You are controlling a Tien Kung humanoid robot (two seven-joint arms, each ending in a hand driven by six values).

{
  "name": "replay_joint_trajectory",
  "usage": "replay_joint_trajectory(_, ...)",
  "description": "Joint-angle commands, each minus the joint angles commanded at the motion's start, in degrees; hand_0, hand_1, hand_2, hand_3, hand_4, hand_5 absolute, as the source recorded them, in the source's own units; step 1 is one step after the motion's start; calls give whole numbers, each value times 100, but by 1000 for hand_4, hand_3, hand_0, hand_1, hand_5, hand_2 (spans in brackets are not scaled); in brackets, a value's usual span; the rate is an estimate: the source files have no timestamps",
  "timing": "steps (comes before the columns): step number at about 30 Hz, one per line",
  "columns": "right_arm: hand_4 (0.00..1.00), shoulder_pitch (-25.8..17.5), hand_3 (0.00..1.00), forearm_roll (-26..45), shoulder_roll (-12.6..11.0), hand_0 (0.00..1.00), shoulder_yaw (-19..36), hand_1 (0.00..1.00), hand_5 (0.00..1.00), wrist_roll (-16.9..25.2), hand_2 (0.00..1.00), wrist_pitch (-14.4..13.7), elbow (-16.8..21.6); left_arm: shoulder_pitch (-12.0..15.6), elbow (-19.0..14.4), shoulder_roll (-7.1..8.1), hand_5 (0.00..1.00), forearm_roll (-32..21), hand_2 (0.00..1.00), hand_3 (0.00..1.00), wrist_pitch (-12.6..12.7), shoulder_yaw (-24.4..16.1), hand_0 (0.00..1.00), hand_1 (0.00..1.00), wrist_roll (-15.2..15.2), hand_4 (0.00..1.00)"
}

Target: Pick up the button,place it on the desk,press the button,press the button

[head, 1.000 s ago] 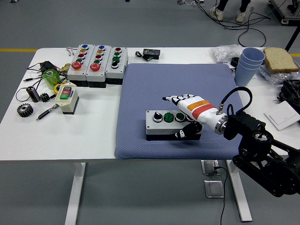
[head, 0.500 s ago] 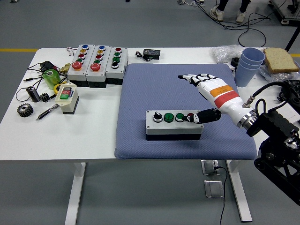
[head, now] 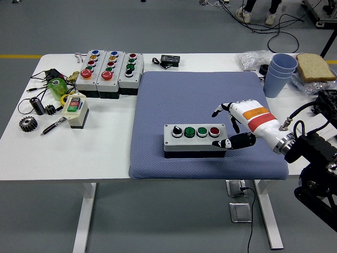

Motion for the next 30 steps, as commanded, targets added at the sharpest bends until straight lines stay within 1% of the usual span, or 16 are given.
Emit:
replay_joint_trajectory(4,977,2,623,-8,-1,124,-6,2,350,-37,165,83,-16,-3,0,-1,650,-19,680,595,0,10,625,658,-2,344)
replay_joint_trajectory(12,977,70,622,32,-45,126,-125,2,352,-69,165,124,29,-14,0,5,650,-25,680,594,-2,38,625,658,-5,343)
replay_joint_trajectory(19,975,32,618,38,-86,126,-165,2,357,-65,165,201,90,-14,0,7,649,-66,680,594,3,69,625,658,-15,343)
replay_joint_trajectory(20,965,25,615,32,-88,129,-171,2,383,-73,167,202,98,-12,0,7,649,-74,680,594,4,73,625,657,-17,342)
replay_joint_trajectory(21,965,21,615,28,-87,129,-178,2,383,-81,167,205,101,-12,0,7,649,-72,680,594,3,71,625,657,-16,342)
replay_joint_trajectory(30,966,18,614,42,-48,128,-269,2,382,-117,166,277,11,-19,0,8,647,-78,680,592,1,96,625,658,-16,342)
